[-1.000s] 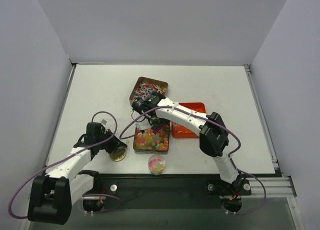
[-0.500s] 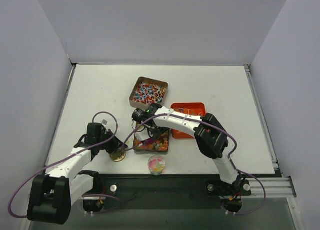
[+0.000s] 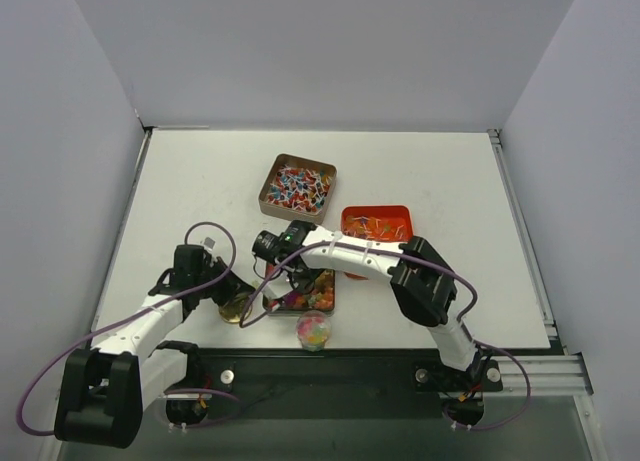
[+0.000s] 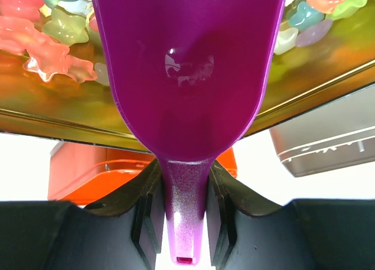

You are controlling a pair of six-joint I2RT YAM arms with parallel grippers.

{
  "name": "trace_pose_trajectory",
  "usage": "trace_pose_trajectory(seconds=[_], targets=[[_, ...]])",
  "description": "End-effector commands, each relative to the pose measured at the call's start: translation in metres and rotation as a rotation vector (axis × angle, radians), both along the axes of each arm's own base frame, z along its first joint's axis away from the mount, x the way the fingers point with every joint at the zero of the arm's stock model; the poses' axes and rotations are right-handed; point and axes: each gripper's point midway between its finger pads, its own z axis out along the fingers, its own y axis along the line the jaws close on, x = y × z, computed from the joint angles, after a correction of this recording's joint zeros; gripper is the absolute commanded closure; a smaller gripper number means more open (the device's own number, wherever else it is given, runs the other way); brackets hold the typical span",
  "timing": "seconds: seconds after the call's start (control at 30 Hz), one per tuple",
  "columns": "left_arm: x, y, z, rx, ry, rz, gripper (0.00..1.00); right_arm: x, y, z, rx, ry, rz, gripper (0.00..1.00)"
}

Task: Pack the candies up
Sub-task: Scoop the fake candies from the storage box.

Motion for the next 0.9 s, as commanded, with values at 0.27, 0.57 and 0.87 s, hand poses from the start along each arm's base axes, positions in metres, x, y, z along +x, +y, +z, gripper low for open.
trace_pose_trajectory(seconds=[0.27,0.57,0.87], targets=[[0.015,-0.003,0.006,-0.03,-0.038,0.029,1.0,-0.03,0.021,-0.026,-0.007,0.062,-0.017,1.0],[0.025,-0.009,0.01,-0.064,-0.036,0.033,1.0,-0.04,0.029,-0.034,0.143,0.215,-0.161,1.0],[0.033,0.001,0.01,-0.051,-0.034,0.066,1.0,-0.043,0.026,-0.026,0.335,0.343,-0.112,1.0]])
